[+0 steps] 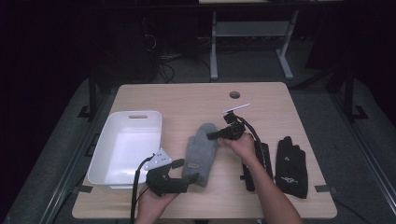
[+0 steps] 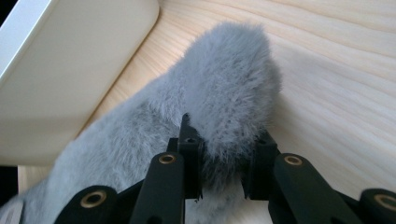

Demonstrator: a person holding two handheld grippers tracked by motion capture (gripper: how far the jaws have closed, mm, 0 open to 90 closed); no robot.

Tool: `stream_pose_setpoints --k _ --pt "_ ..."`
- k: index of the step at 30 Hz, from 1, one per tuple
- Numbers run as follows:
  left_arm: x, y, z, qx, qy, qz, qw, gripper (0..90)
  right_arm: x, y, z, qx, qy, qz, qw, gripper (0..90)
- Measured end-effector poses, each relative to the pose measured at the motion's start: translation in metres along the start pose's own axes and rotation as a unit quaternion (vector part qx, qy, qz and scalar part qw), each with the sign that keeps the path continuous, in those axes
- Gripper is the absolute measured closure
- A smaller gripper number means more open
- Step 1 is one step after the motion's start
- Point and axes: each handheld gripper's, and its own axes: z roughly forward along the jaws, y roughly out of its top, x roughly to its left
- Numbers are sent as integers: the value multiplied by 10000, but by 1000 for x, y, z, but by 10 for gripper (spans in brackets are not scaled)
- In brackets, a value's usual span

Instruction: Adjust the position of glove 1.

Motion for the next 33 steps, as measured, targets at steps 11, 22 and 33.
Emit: stream_pose_setpoints --k 11,22,33 --pt "7 12 22 158 202 -519 9983 225 -14 -18 -27 -155 -99 -92 9998 732" --pt "20 5 39 353 283 -1098 9929 237 -22 -26 -38 -137 -198 -160 9996 731" --pt "32 -15 55 768 86 -1681 9827 237 -25 -34 -40 -223 -212 -157 9994 730"
